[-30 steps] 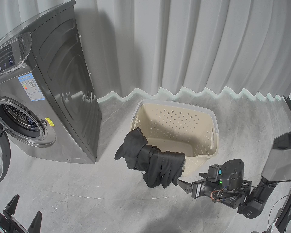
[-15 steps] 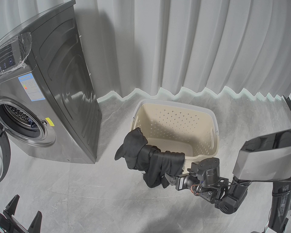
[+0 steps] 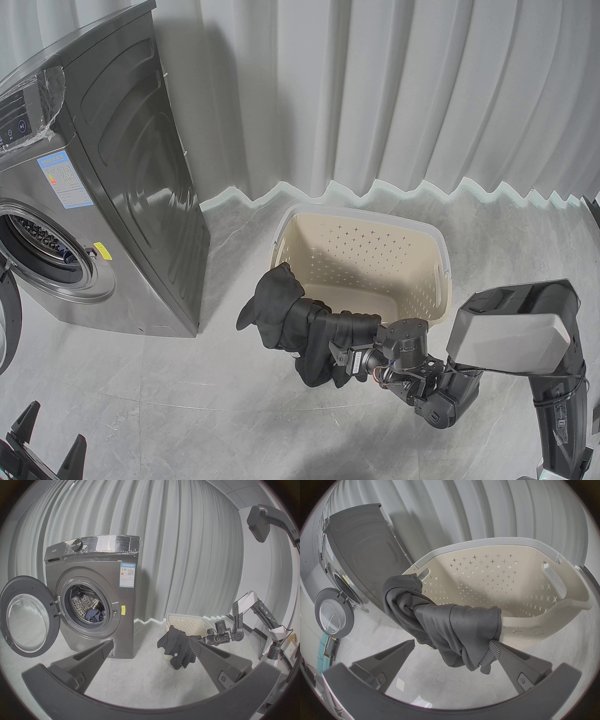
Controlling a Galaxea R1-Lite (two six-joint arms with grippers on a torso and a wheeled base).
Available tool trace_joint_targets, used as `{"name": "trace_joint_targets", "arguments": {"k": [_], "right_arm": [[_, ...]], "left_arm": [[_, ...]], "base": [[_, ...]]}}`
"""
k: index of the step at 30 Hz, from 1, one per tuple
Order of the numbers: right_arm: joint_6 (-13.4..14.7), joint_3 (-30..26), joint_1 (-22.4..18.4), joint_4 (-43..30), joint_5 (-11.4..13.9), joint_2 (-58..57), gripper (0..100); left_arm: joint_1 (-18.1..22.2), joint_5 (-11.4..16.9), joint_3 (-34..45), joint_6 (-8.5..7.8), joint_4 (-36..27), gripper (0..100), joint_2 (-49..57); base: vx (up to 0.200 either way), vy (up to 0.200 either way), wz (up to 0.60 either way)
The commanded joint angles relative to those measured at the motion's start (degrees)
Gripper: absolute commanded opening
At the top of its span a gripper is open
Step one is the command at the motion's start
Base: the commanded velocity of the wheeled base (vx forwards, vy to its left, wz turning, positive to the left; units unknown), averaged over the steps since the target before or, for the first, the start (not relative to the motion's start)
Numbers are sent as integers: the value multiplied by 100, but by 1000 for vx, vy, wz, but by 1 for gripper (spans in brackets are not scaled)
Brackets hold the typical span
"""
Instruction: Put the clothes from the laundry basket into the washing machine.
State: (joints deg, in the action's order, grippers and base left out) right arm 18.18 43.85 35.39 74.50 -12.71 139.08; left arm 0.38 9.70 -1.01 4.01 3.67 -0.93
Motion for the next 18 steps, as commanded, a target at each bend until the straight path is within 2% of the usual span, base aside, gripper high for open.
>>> {"name": "trace_joint_targets", "arguments": {"k": [1, 6, 15, 16, 18], "right_arm": [[2, 238, -23, -14, -47, 242, 100], [2, 581, -129, -14, -56, 392, 100], [11, 818, -182, -23, -64, 506, 100], [2, 827, -182, -23, -56, 506, 0], [11, 906, -182, -23, -56, 523, 0]], "left_arm": [[6, -4, 101, -6, 11, 100, 84], [6, -30, 101, -14, 11, 100, 84], [6, -100, 101, -6, 11, 100, 84], [6, -100, 101, -6, 11, 100, 84], [-3, -100, 101, -6, 11, 100, 84]], "base": [[0, 0, 0], [0, 0, 0], [0, 0, 0], [0, 0, 0], [0, 0, 0]]}}
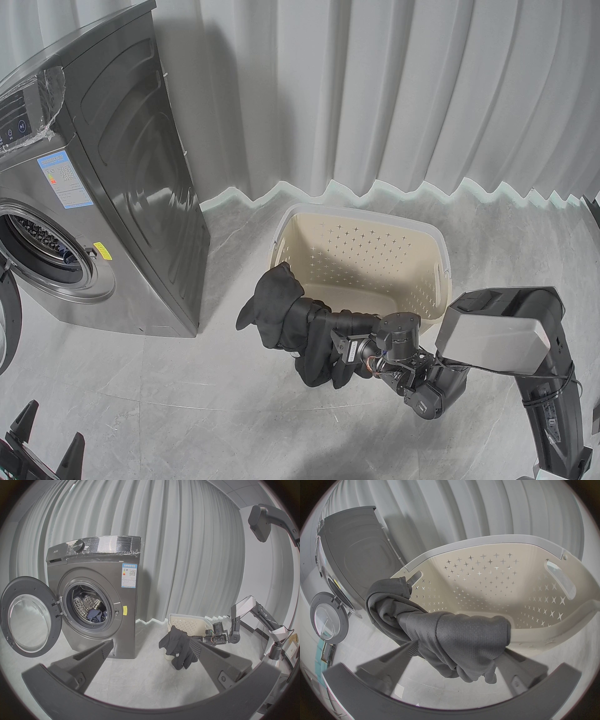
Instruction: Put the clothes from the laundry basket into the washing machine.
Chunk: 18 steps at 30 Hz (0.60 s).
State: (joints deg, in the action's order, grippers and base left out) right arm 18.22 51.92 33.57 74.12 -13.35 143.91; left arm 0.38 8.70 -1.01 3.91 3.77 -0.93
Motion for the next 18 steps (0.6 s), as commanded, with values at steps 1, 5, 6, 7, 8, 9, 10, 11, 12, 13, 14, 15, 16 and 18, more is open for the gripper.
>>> {"name": "trace_joint_targets", "arguments": {"k": [1, 5, 6, 7, 8, 9, 10, 11, 12, 13, 14, 15, 16, 18], "right_arm": [[-3, 117, 9, 15, 8, 41, 0], [6, 125, 35, 32, 8, 23, 0], [6, 117, 44, 41, 8, 5, 0], [6, 108, 44, 41, 8, 5, 0], [6, 73, 62, 59, 8, -47, 0], [6, 55, 70, 59, 8, -56, 0], [6, 11, 70, 68, 8, -74, 0], [6, -59, 79, 85, 8, -144, 0], [6, -129, 88, 94, 8, -241, 0], [6, -129, 88, 94, 8, -241, 0], [6, -367, 114, 94, 8, -539, 0], [6, -499, 141, 94, 17, -654, 0], [-3, -674, 193, 103, 25, -838, 0], [-3, -806, 237, 112, 34, -1005, 0]], "left_arm": [[-3, 0, 101, 4, 1, 100, 84], [6, 0, 101, 75, 1, 100, 84], [-3, 0, 101, 75, 1, 100, 84], [6, 0, 101, 83, 1, 100, 84], [6, 0, 101, 83, 1, 100, 84], [-3, 0, 101, 83, 1, 100, 84], [-3, 0, 101, 92, 1, 100, 84], [6, 0, 101, 92, 1, 100, 84], [-3, 0, 101, 92, 1, 100, 84], [-3, 0, 101, 92, 1, 100, 84], [6, 0, 101, 127, 1, 100, 84], [6, 0, 101, 145, 1, 100, 84], [-3, 0, 101, 154, 1, 100, 84], [-3, 0, 101, 162, 1, 100, 84]], "base": [[0, 0, 0], [0, 0, 0], [0, 0, 0], [0, 0, 0], [0, 0, 0], [0, 0, 0], [0, 0, 0], [0, 0, 0], [0, 0, 0], [0, 0, 0], [0, 0, 0], [0, 0, 0], [0, 0, 0], [0, 0, 0]]}}
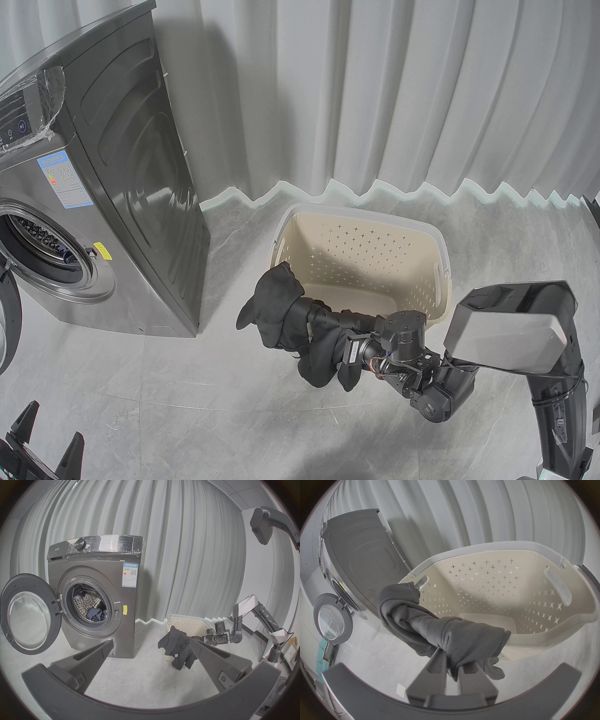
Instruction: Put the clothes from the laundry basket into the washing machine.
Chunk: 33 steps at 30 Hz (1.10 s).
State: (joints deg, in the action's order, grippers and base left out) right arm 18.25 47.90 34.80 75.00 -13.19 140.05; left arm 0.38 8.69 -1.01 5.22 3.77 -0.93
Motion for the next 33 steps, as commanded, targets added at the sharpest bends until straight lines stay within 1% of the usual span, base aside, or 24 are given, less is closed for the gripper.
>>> {"name": "trace_joint_targets", "arguments": {"k": [1, 3, 4, 7, 9, 11, 12, 13, 14, 15, 16, 17, 19, 20, 21, 22, 23, 24, 27, 28, 31, 33], "right_arm": [[-6, -650, 220, 24, 27, -997, 0], [-14, -817, 299, 6, 27, -1225, 0], [-23, -1063, 378, -3, 71, -1542, 0], [-23, -1423, 536, 6, 115, -2060, 0], [-50, -1670, 607, 6, 212, -2447, 0], [-58, -1714, 615, 6, 229, -2508, 0], [-76, -2004, 721, -3, 335, -3027, 0], [-85, -2030, 738, -11, 352, -3115, 0], [-155, -2250, 782, -20, 370, -3502, 0], [-199, -2381, 791, 15, 423, -3704, 0], [-199, -2381, 791, 15, 423, -3704, 0], [-217, -2557, 782, 68, 581, -4090, 0], [-260, -2557, 730, 41, 695, -4363, 0], [-436, -2548, 712, 94, 739, -4530, 0], [-471, -2540, 712, 103, 748, -4548, 0], [-797, -2505, 721, 103, 783, -4794, 0], [-797, -2505, 721, 103, 783, -4794, 0], [-911, -2487, 773, 50, 809, -5101, 0], [-955, -2566, 782, 59, 888, -5251, 0], [-955, -2575, 773, 77, 897, -5268, 0], [-972, -2592, 765, 85, 897, -5277, 0], [-999, -2601, 765, 94, 897, -5277, 0]], "left_arm": [[-3, -8, 101, 41, 1, 100, 84], [6, -17, 101, 23, 1, 100, 84], [6, -52, 101, -47, 1, 100, 84], [6, -131, 101, -126, 1, 100, 84], [-3, -122, 101, -117, 1, 100, 84], [6, -122, 101, -117, 1, 100, 84], [-3, -122, 101, -82, 1, 100, 84], [6, -122, 101, -82, 1, 100, 84], [6, -105, 101, -74, 1, 100, 84], [-3, -105, 101, -100, 1, 100, 84], [-3, -105, 101, -100, 1, 100, 84], [6, -105, 101, -135, 1, 100, 84], [6, -87, 101, -126, 1, 100, 84], [-3, -96, 101, -135, 1, 100, 84], [-3, -96, 101, -126, 1, 100, 84], [6, -96, 101, -109, 1, 100, 84], [6, -96, 101, -109, 1, 100, 84], [6, -96, 101, -117, 1, 100, 84], [-3, -148, 101, -109, 1, 100, 84], [-3, -236, 101, -126, 1, 100, 84], [-3, -711, 101, -302, -51, 100, 75], [-3, -878, 101, -302, -51, 100, 75]], "base": [[0, 0, 0], [0, 0, 0], [0, 0, 0], [0, 0, 0], [0, 0, 0], [0, 0, 0], [0, 0, 0], [0, 0, 0], [0, 0, 0], [0, 0, 0], [0, 0, 0], [0, 0, 0], [0, 0, 0], [0, 0, 0], [0, 0, 0], [0, 0, 0], [0, 0, 0], [0, 0, 0], [0, 0, 0], [0, 0, 0], [0, 0, 0], [0, 0, 0]]}}
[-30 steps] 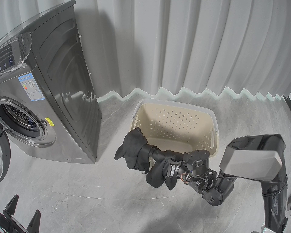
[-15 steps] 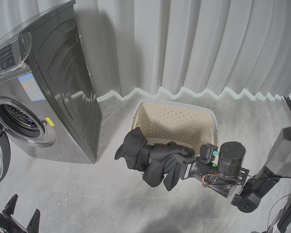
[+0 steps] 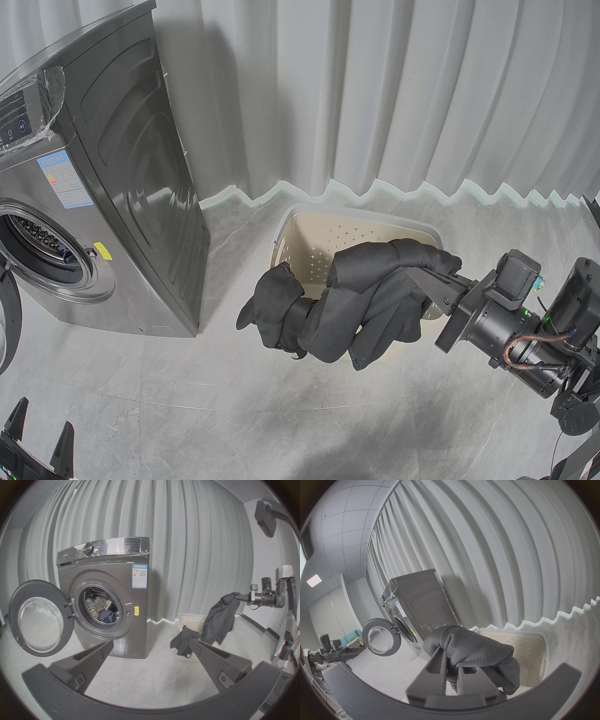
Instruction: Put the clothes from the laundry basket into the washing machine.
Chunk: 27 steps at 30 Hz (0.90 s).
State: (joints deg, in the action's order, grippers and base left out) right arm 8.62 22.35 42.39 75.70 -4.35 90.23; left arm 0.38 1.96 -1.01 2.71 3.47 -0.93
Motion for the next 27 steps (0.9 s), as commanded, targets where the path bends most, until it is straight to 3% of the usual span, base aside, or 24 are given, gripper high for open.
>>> {"name": "trace_joint_targets", "arguments": {"k": [1, 3, 8, 11, 23, 27], "right_arm": [[-62, -46, 15, 23, 13, -296, 0], [-62, -37, 24, 41, 13, -296, 0], [-62, 7, 42, 138, 128, -296, 0], [-62, 51, 42, 340, 198, -270, 0], [-88, 51, 42, 366, 207, -234, 0], [-97, 15, 86, 366, 198, -226, 0]], "left_arm": [[6, -284, 101, -112, -93, 100, 84], [6, -381, 92, -121, -365, 100, 84], [-3, -223, 92, -402, -391, 100, 75], [-11, -152, 92, -359, -400, 100, 75], [-11, -179, 92, -227, -383, 100, 75], [-11, -187, 92, -209, -383, 100, 75]], "base": [[0, 0, 0], [0, 0, 0], [0, 0, 0], [0, 0, 0], [-200, 0, 0], [0, 0, 0]]}}
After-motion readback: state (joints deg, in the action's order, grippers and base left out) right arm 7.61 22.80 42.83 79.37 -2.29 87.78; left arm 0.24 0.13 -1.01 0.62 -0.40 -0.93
